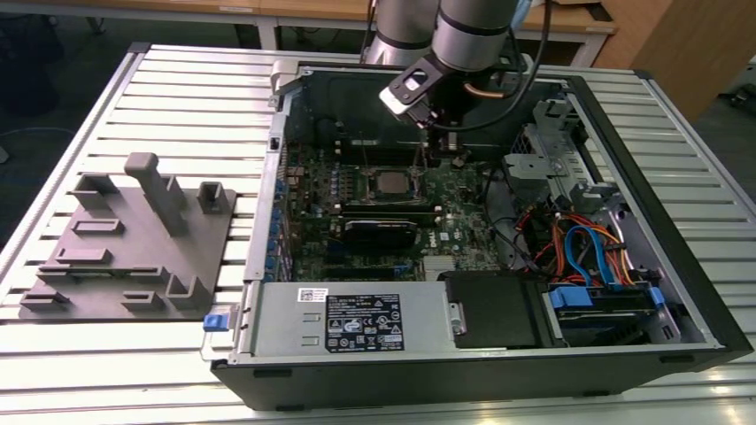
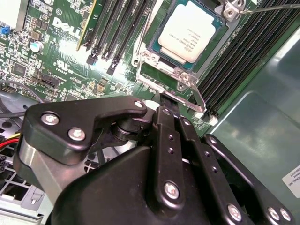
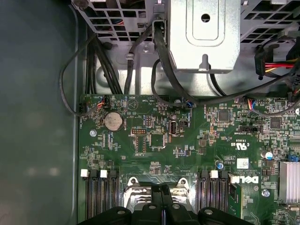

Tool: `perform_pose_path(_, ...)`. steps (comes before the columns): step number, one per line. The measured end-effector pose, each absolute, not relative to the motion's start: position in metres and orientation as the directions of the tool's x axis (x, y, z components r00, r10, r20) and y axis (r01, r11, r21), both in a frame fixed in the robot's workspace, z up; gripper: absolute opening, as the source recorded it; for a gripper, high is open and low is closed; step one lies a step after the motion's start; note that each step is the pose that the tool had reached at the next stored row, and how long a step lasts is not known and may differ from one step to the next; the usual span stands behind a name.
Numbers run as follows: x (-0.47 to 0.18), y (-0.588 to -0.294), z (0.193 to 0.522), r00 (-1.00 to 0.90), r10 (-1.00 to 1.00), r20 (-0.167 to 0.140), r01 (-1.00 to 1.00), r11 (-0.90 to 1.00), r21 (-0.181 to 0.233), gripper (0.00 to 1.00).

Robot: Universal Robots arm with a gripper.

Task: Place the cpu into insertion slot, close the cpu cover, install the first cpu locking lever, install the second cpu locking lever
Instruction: 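Close the cpu cover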

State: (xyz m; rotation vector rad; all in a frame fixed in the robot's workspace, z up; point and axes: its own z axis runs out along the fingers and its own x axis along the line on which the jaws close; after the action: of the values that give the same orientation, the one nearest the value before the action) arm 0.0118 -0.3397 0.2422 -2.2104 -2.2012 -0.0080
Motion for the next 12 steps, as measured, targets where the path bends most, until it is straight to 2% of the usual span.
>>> perform_pose_path(12,0.0072,-0.3397,0.2412,0.004,1.000,0.019,1.000,-0.004,-0.012,0.10)
